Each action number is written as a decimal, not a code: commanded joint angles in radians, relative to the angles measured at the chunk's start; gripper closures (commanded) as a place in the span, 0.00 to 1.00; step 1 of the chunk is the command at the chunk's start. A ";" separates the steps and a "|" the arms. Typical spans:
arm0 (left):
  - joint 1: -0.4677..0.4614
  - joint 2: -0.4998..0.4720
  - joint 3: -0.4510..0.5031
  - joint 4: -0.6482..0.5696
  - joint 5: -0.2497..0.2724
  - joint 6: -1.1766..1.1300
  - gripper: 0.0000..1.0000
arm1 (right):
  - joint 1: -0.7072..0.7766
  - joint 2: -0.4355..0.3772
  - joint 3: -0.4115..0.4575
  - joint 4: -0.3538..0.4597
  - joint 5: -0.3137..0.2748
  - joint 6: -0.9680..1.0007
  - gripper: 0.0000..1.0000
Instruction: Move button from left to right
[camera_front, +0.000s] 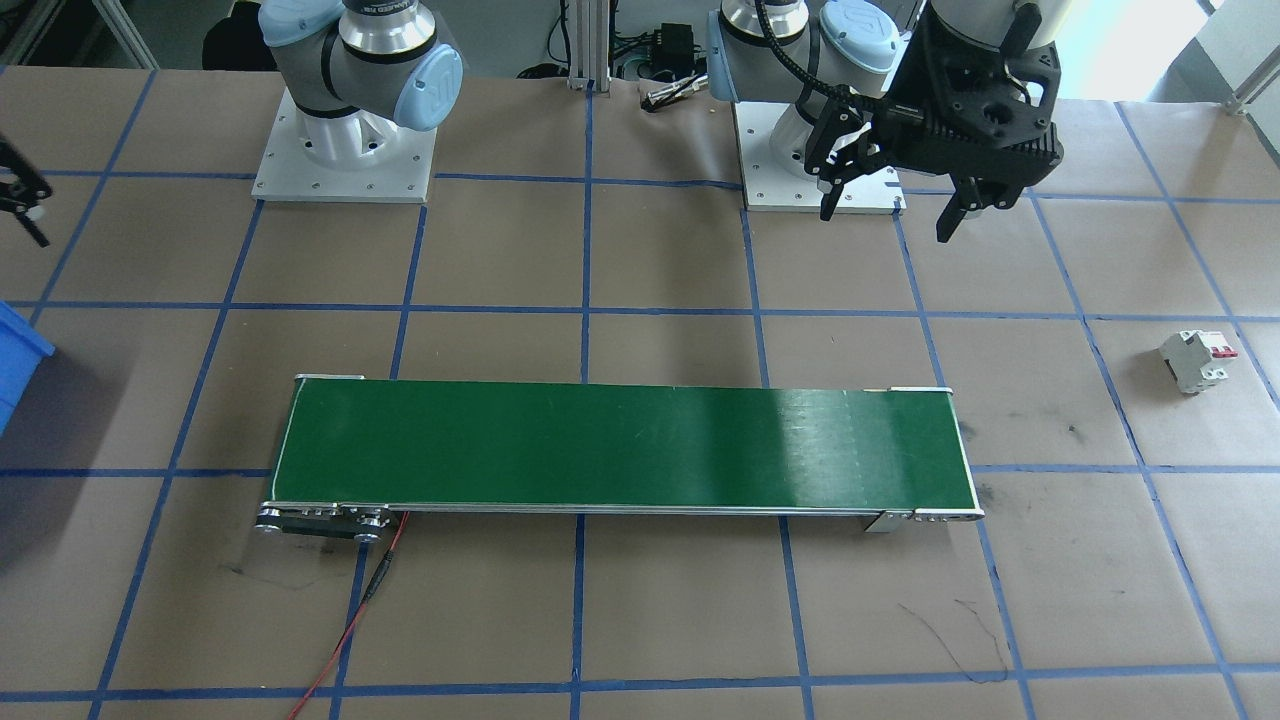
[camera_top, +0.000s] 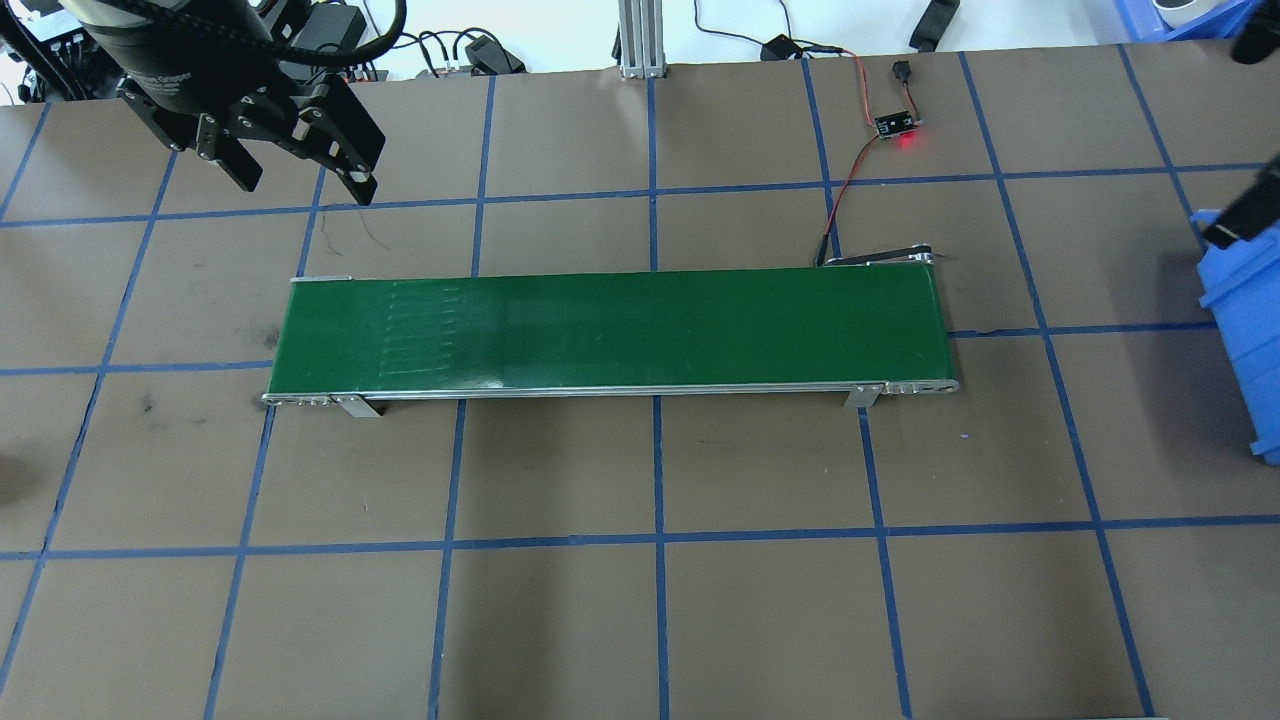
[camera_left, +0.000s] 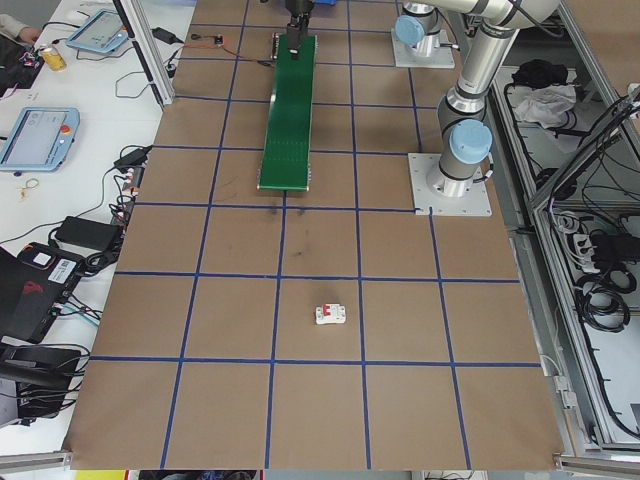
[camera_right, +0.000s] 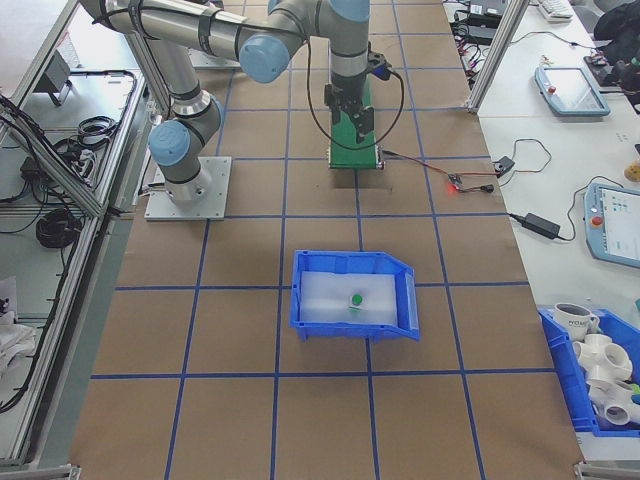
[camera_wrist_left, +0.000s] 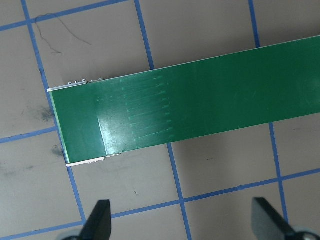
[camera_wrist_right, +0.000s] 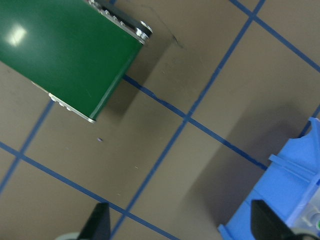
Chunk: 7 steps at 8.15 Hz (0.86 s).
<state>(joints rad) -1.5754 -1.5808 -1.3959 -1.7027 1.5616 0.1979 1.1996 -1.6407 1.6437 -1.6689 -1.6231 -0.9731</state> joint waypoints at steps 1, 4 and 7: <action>0.000 0.002 0.000 0.000 0.000 0.000 0.00 | 0.298 0.001 -0.005 0.024 -0.017 0.618 0.00; 0.000 0.001 0.000 0.000 0.000 0.000 0.00 | 0.345 0.010 -0.005 0.021 0.024 0.823 0.00; 0.000 0.002 0.000 -0.002 0.000 0.000 0.00 | 0.345 0.013 -0.005 0.021 0.016 0.821 0.00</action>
<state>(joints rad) -1.5754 -1.5795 -1.3966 -1.7034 1.5616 0.1979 1.5435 -1.6297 1.6383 -1.6453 -1.6033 -0.1567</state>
